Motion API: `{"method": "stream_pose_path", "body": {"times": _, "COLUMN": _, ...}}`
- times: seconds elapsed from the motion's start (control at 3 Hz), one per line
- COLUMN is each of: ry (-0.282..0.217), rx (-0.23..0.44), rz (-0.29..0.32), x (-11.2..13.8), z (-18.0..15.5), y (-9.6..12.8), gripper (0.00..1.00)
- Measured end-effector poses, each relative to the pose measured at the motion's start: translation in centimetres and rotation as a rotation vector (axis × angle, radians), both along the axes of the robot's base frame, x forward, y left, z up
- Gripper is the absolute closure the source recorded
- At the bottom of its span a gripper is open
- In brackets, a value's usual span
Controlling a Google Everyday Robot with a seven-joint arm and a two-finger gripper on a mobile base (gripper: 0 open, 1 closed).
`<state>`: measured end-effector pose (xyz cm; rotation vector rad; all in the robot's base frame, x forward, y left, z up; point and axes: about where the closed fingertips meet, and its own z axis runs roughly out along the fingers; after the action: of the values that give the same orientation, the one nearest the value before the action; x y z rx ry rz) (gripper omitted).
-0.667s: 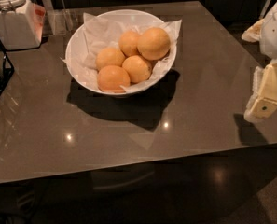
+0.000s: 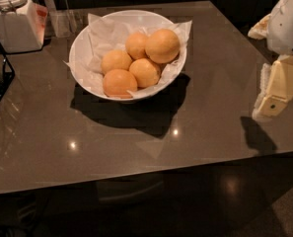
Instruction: Pick orange from white bowl
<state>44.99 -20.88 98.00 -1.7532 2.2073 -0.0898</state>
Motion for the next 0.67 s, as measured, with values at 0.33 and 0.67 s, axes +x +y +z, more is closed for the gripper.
{"method": "stream_pose_path", "body": {"times": 0.33, "ry": -0.001, "rx": 0.030, "rz": 0.069, "x": 2.95, "z": 0.24, "y": 2.52, "gripper": 0.00}}
{"method": "stream_pose_path", "body": {"times": 0.67, "ry": -0.003, "rx": 0.029, "rz": 0.067, "x": 2.92, "z": 0.22, "y": 2.49, "gripper": 0.00}}
